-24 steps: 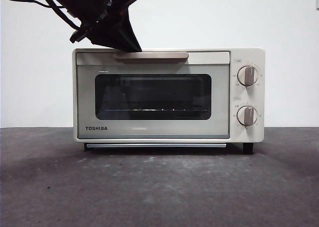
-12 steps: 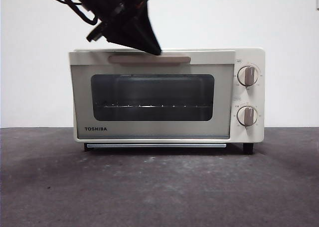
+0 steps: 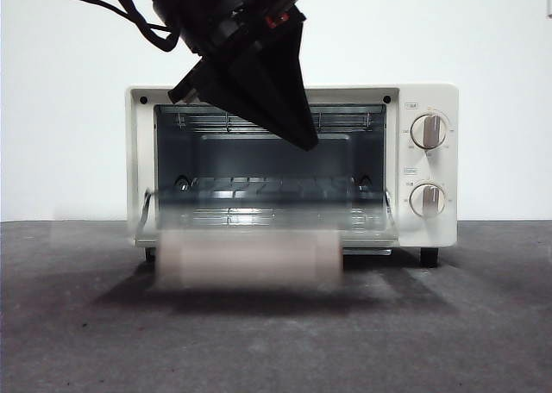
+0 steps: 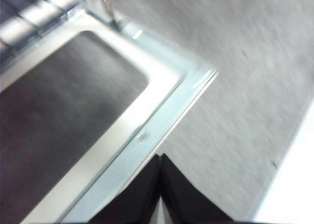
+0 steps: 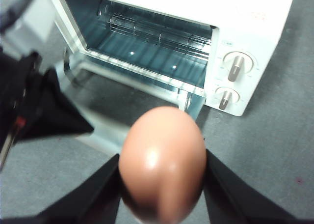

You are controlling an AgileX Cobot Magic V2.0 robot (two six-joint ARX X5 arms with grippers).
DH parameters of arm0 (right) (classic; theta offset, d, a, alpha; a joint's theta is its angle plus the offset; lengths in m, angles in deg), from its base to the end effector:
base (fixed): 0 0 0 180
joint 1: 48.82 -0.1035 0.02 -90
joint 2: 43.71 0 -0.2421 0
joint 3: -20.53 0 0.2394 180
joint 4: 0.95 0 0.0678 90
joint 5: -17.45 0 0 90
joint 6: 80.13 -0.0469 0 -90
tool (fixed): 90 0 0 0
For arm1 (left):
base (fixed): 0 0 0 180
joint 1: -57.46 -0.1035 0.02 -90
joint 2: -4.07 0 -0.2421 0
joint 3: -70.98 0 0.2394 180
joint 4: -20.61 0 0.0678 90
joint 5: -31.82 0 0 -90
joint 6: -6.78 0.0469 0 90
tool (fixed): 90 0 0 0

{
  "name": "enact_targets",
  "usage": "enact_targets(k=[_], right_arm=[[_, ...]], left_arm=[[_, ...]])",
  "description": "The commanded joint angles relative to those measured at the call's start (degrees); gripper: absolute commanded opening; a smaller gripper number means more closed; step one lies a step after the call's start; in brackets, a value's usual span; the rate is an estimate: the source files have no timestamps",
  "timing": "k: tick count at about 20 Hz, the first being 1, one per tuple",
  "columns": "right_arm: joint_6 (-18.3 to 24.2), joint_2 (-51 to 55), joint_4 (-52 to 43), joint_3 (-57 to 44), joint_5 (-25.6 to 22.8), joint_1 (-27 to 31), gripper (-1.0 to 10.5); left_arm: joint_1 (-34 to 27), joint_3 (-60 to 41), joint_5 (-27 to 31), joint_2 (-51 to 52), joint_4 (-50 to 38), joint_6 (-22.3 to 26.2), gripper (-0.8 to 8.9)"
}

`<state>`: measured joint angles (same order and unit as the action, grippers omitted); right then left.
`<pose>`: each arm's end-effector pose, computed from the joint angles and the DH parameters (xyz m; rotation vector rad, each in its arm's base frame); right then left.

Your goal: Eggoven

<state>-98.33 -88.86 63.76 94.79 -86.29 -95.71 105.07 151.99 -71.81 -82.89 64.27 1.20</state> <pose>0.1110 0.1023 0.3256 -0.0165 0.6226 0.4645 0.2067 -0.2429 0.2341 0.1820 0.9125 -0.9535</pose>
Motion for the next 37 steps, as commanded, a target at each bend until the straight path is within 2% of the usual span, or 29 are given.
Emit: enact_targets(k=[1, 5, 7, 12, 16, 22, 28, 37], right_arm=[[0.57, -1.79, -0.96, 1.03, -0.26, -0.59, 0.0], [0.22, -5.68, -4.92, 1.01, 0.59, -0.55, 0.0], [0.2, -8.79, -8.81, 1.01, 2.56, -0.33, 0.0], [0.22, -19.39, -18.93, 1.01, 10.67, 2.32, 0.0], [0.22, -28.24, -26.32, 1.01, 14.71, 4.61, 0.0], [0.31, -37.7, -33.7, 1.01, 15.43, 6.91, 0.0], [0.24, -43.6, -39.21, 1.01, 15.5, 9.9, 0.0], [-0.48, -50.16, -47.01, 1.01, 16.26, 11.56, 0.0]], left_arm=[[0.44, 0.59, 0.22, 2.19, -0.07, -1.27, 0.07], [-2.54, 0.59, 0.76, 11.23, 0.57, -2.27, 0.07], [-4.96, 0.52, 2.23, 16.96, 2.86, -2.4, 0.07], [-11.85, -2.91, 3.34, 33.48, 8.24, -2.08, 0.07], [-16.63, -9.07, 3.34, 44.96, 12.52, -2.49, 0.06], [-20.28, -16.39, 3.34, 56.65, 15.3, -4.55, 0.06], [-20.65, -18.25, 3.34, 61.44, 20.02, -5.22, 0.06], [-20.65, -18.25, 3.34, 61.92, 20.44, -5.22, 0.06]])
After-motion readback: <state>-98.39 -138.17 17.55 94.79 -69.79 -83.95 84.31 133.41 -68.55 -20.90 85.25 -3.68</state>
